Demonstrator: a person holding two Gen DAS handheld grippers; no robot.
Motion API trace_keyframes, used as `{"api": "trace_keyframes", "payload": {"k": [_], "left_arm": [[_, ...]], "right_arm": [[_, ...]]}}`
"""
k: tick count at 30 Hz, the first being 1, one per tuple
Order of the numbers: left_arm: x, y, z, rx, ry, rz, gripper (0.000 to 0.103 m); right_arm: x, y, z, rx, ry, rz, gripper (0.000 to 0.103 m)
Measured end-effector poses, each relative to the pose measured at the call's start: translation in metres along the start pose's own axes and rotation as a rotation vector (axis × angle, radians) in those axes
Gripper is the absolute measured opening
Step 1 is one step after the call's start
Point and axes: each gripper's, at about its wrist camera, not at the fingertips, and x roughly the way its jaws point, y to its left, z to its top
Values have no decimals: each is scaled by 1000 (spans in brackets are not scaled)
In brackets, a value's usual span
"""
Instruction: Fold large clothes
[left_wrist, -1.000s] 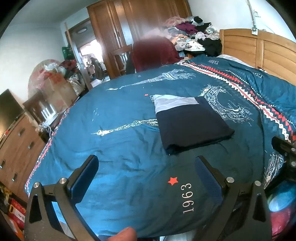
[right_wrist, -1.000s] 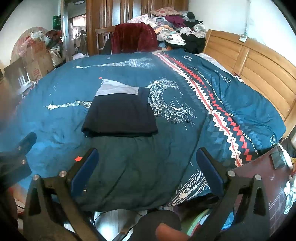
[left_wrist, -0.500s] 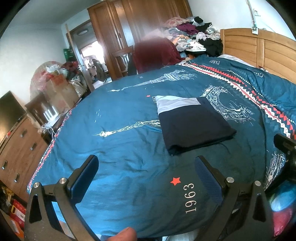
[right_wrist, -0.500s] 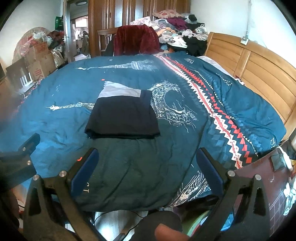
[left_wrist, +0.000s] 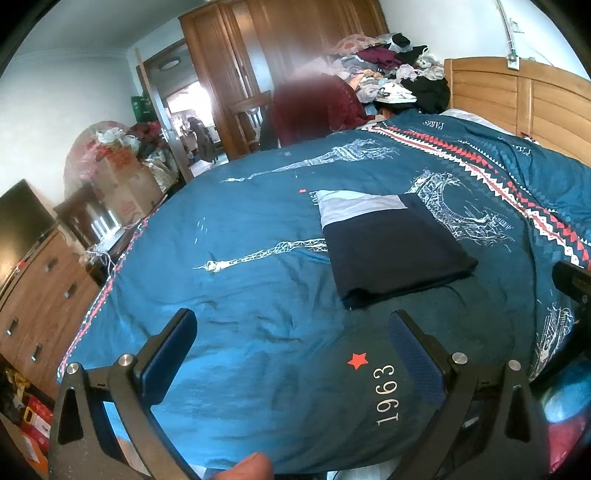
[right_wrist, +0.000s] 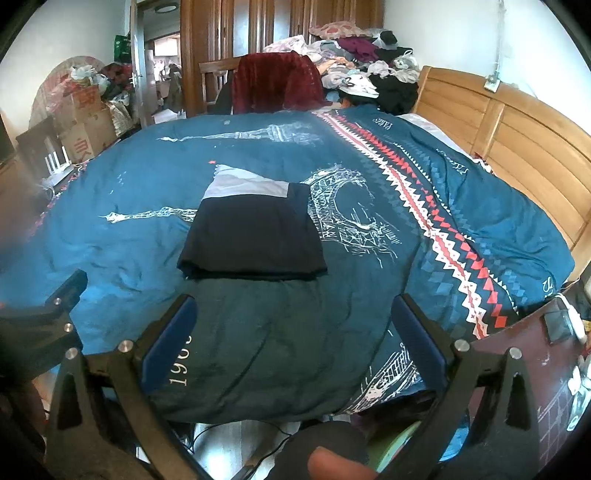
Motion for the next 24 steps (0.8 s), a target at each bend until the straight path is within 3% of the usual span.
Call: {"api": "trace_keyframes", "payload": {"k": [7, 24], "left_arm": [[-1, 12, 3, -48, 26, -50, 103], [4, 23, 0, -70, 59, -46, 103]], "right_arm": [[-7, 5, 6, -14, -29, -2, 103], [-8, 18, 9, -48, -39, -1, 103]]}}
